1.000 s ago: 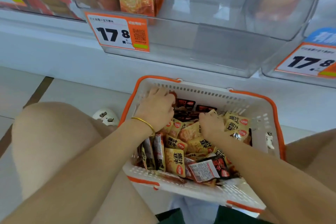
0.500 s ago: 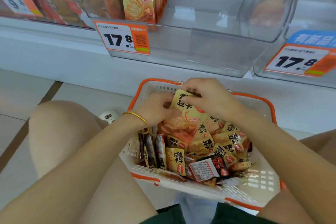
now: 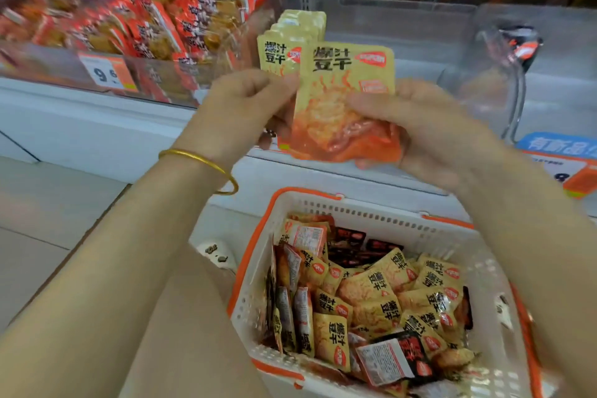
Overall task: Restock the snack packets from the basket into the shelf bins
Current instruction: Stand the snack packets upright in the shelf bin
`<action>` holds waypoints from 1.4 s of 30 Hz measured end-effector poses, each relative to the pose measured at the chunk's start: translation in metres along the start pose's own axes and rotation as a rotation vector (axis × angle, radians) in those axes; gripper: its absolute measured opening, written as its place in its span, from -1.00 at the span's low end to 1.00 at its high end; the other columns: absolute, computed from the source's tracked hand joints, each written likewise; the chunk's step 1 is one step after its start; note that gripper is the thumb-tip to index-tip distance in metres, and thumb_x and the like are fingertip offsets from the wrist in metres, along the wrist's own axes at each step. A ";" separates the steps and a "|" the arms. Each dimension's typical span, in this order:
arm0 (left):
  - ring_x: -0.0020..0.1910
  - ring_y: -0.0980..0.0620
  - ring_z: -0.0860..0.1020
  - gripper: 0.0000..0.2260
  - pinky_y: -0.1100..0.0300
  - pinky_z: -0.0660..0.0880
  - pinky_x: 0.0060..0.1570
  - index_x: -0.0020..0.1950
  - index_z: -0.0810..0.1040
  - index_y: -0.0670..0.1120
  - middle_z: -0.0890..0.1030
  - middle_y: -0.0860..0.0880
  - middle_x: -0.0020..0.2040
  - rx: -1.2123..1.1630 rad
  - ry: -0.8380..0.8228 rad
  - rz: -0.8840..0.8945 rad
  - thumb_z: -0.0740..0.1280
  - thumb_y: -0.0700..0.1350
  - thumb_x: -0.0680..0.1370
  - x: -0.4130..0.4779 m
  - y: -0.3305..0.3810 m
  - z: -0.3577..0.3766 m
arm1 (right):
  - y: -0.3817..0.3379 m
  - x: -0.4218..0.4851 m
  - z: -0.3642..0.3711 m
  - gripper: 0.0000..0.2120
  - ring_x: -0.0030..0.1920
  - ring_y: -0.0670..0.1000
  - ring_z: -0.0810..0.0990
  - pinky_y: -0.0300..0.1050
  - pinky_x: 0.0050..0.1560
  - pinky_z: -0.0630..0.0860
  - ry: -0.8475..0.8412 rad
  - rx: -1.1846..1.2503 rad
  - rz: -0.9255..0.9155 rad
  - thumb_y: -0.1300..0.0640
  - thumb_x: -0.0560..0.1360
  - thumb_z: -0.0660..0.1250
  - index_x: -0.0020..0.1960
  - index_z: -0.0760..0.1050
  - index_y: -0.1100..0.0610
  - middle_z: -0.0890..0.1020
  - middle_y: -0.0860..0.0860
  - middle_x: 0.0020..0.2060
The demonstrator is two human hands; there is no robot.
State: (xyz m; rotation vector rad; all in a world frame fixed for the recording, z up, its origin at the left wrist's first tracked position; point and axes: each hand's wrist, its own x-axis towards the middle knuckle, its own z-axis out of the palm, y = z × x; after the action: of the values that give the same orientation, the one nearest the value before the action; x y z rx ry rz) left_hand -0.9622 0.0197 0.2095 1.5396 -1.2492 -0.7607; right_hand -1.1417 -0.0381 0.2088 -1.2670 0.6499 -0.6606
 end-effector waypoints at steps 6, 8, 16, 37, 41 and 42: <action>0.08 -0.15 0.48 -0.77 0.01 0.41 0.07 0.01 0.59 -0.15 0.57 -0.14 0.00 0.855 0.374 0.297 0.20 -0.15 0.47 0.067 -0.016 -0.031 | -0.027 0.097 0.011 -0.84 -0.60 -0.26 0.42 -0.43 -0.56 0.29 0.243 -0.316 -0.127 0.30 0.49 0.36 -0.19 0.49 0.07 0.55 -0.15 -0.56; 0.21 -0.23 0.39 -0.72 -0.08 0.33 0.19 0.14 0.54 -0.19 0.51 -0.21 0.14 1.027 0.321 0.280 0.23 -0.13 0.49 0.082 -0.027 -0.033 | -0.012 0.129 0.014 -0.91 -0.65 -0.26 0.39 -0.43 -0.62 0.27 0.262 -0.506 -0.104 0.28 0.46 0.40 -0.14 0.53 0.13 0.53 -0.13 -0.49; 0.41 -0.30 0.22 -0.59 -0.13 0.16 0.40 0.31 0.37 -0.32 0.27 -0.33 0.40 1.056 0.265 0.279 0.18 -0.15 0.51 0.088 -0.051 -0.022 | 0.039 0.193 0.003 -0.51 -0.16 0.12 0.65 -0.14 -0.10 0.56 0.270 -1.134 0.138 -0.07 0.42 0.43 0.23 0.50 0.20 0.64 0.13 -0.08; 0.17 -0.25 0.44 -0.76 0.03 0.30 0.21 0.11 0.53 -0.26 0.50 -0.23 0.20 0.786 0.462 0.661 0.24 -0.27 0.47 0.027 -0.042 0.002 | -0.016 0.136 0.004 -0.62 -0.64 -0.15 0.45 -0.36 -0.53 0.42 0.256 -1.122 0.029 -0.07 0.49 0.36 -0.40 0.43 0.11 0.47 -0.05 -0.70; 0.01 -0.20 0.48 -0.78 -0.03 0.37 -0.03 0.05 0.58 -0.23 0.56 -0.16 0.06 0.756 0.231 0.739 0.23 -0.26 0.46 -0.025 -0.065 0.031 | -0.027 0.032 0.006 -0.81 -0.62 -0.13 0.41 -0.31 -0.63 0.30 0.142 -0.704 -0.114 0.18 0.47 0.40 -0.28 0.57 0.24 0.63 0.10 -0.42; -0.02 -0.19 0.49 -0.79 -0.03 0.39 -0.08 0.01 0.59 -0.21 0.57 -0.15 0.02 0.771 0.139 0.713 0.22 -0.24 0.45 -0.032 -0.076 0.038 | -0.010 0.009 0.003 -0.85 -0.61 -0.11 0.43 -0.30 -0.63 0.32 0.077 -0.661 -0.057 0.22 0.47 0.39 -0.24 0.57 0.27 0.64 0.13 -0.40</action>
State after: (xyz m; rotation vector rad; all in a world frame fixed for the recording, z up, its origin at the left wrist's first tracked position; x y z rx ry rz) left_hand -0.9793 0.0385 0.1227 1.4962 -1.9400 0.3315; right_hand -1.1347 -0.0451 0.2184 -1.8803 0.9429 -0.5589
